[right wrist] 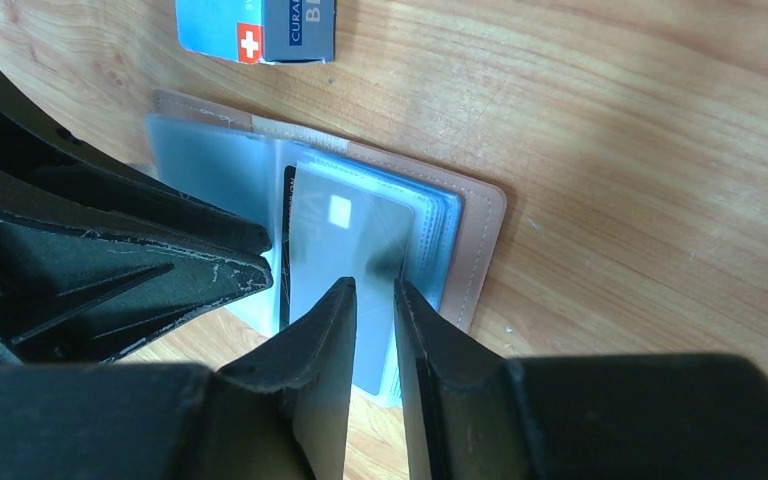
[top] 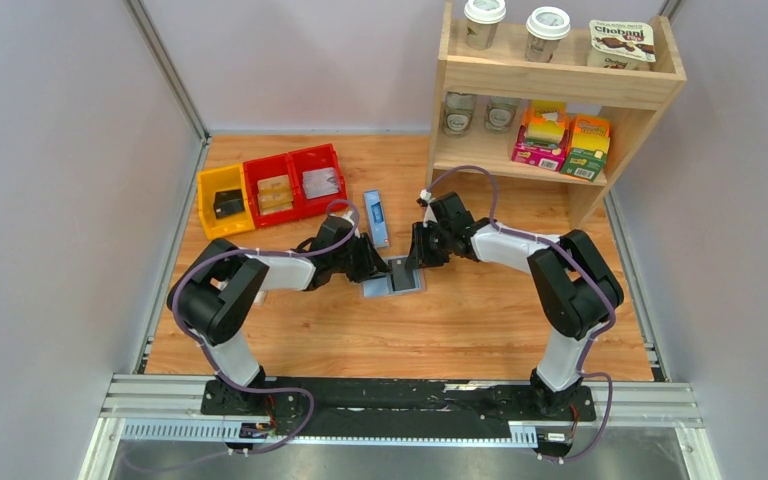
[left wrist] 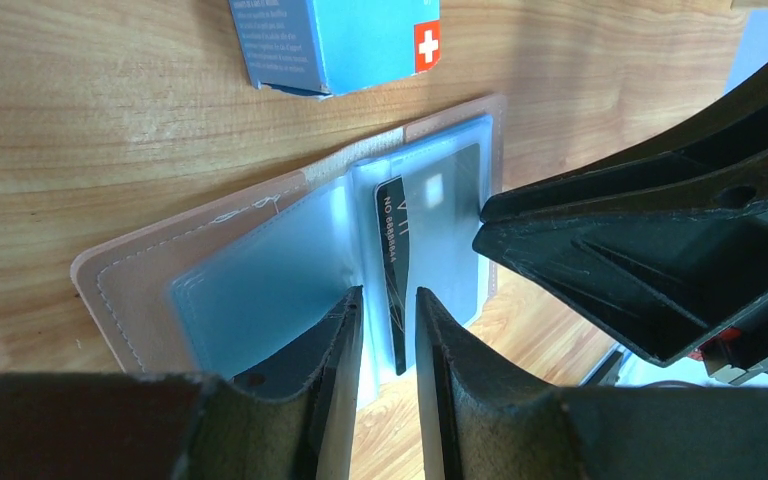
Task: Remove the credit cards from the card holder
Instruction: Remove the credit card from the card holder.
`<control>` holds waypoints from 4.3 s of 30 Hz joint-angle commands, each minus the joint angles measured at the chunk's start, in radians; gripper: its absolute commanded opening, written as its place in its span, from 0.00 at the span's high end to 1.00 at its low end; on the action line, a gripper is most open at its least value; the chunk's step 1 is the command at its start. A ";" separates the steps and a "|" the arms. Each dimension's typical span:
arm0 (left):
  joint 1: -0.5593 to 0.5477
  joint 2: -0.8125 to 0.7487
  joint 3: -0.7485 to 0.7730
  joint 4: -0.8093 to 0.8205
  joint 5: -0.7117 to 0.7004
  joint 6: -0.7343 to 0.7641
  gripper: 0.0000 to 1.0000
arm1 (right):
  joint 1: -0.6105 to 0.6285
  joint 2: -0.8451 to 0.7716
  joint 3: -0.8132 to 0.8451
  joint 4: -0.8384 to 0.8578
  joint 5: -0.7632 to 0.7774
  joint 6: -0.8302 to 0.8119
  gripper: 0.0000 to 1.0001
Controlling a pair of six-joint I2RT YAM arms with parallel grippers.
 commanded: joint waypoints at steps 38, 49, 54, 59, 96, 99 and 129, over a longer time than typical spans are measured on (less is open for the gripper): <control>0.011 -0.003 -0.170 0.446 0.032 -0.161 0.85 | 0.007 0.040 -0.094 0.115 -0.061 0.060 0.73; 0.020 -0.102 -0.190 0.289 -0.017 -0.110 0.89 | 0.006 0.066 -0.101 0.117 -0.031 0.044 0.73; 0.042 -0.107 -0.199 0.238 -0.005 -0.118 0.91 | 0.006 0.083 -0.095 0.115 -0.022 0.040 0.74; 0.051 -0.108 -0.202 0.200 0.006 -0.112 0.91 | 0.006 0.085 -0.092 0.117 -0.026 0.035 0.76; 0.050 -0.046 -0.096 0.088 0.095 -0.018 0.91 | 0.001 0.025 -0.132 0.235 -0.129 0.084 0.92; 0.050 -0.047 -0.098 0.086 0.093 -0.021 0.91 | 0.001 0.036 -0.144 0.229 -0.106 0.081 0.94; 0.068 -0.092 -0.236 0.307 0.078 -0.143 0.91 | -0.007 0.071 -0.212 0.240 -0.064 0.090 0.97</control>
